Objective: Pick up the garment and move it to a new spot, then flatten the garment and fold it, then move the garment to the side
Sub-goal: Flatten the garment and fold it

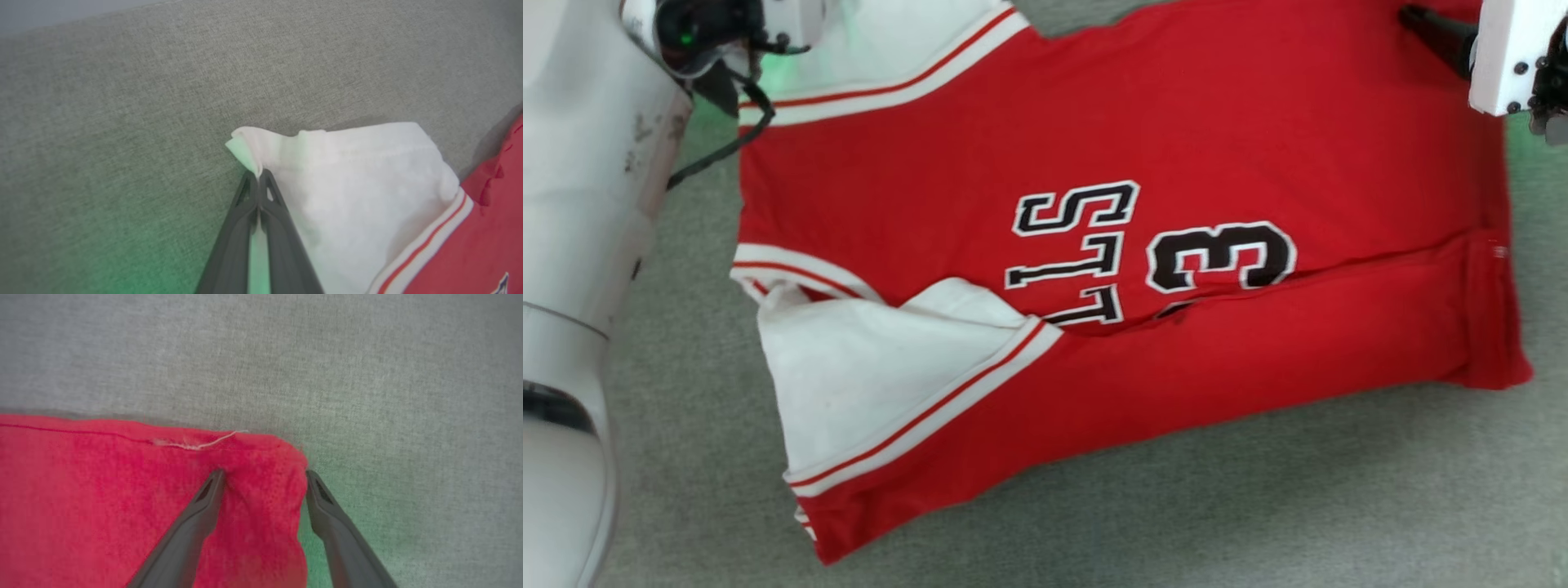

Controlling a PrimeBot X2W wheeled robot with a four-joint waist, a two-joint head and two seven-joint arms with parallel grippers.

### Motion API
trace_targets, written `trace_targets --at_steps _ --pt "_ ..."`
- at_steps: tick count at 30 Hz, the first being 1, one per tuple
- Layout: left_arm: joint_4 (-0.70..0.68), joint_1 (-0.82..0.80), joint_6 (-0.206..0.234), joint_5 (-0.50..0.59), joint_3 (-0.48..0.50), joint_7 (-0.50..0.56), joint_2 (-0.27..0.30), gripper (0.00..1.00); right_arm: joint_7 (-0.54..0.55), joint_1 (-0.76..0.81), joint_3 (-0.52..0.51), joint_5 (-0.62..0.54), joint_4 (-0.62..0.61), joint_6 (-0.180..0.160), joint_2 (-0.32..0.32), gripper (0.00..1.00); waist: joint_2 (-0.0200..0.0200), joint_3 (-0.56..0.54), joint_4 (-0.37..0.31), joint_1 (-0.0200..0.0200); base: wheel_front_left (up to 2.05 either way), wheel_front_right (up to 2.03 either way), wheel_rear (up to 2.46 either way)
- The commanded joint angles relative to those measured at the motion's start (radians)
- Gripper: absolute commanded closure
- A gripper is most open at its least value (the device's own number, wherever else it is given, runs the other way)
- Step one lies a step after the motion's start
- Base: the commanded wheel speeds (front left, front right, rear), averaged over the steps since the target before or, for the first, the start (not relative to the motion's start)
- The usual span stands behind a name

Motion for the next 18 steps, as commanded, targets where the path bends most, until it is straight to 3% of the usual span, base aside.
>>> trace_targets --at_steps 1,3,4,5,6,12,18 --pt "0.004 0.022 0.002 -0.007 -0.017 0.003 -0.003 1.00 -0.006 -0.015 0.016 0.007 0.024 -0.001 0.004 0.00 0.0000 0.024 0.027 0.0000 0.00 0.00 0.00" --pt "-0.007 0.027 0.002 -0.017 -0.028 0.003 -0.005 1.00 -0.020 -0.018 0.032 0.018 0.057 -0.001 0.016 0.00 0.0000 0.025 0.030 0.0000 0.00 0.00 0.00" --pt "-0.012 0.030 0.002 -0.021 -0.033 0.001 -0.006 1.00 -0.022 -0.018 0.047 0.024 0.069 -0.001 0.021 0.67 0.0000 0.024 0.031 0.0000 0.00 0.00 0.00" --pt "-0.017 0.033 0.002 -0.028 -0.037 0.000 -0.008 1.00 -0.037 -0.021 0.052 0.032 0.077 -0.001 0.023 0.87 0.0000 0.022 0.032 0.0000 0.00 0.00 0.00" --pt "-0.024 0.037 0.002 -0.035 -0.039 -0.004 -0.010 1.00 -0.060 -0.024 0.051 0.037 0.088 -0.001 0.023 1.00 0.0000 0.018 0.033 0.0000 0.00 0.00 0.00" --pt "-0.095 0.072 0.001 -0.101 -0.032 -0.091 -0.005 1.00 -0.174 -0.008 0.091 0.067 0.118 -0.001 -0.004 1.00 0.0000 -0.055 0.047 0.0000 0.00 0.00 0.00" --pt "-0.265 0.176 0.001 -0.194 -0.039 -0.214 0.045 1.00 -0.281 0.066 0.160 0.108 0.072 -0.001 -0.053 1.00 0.0000 -0.181 0.076 0.0000 0.00 0.00 0.00"
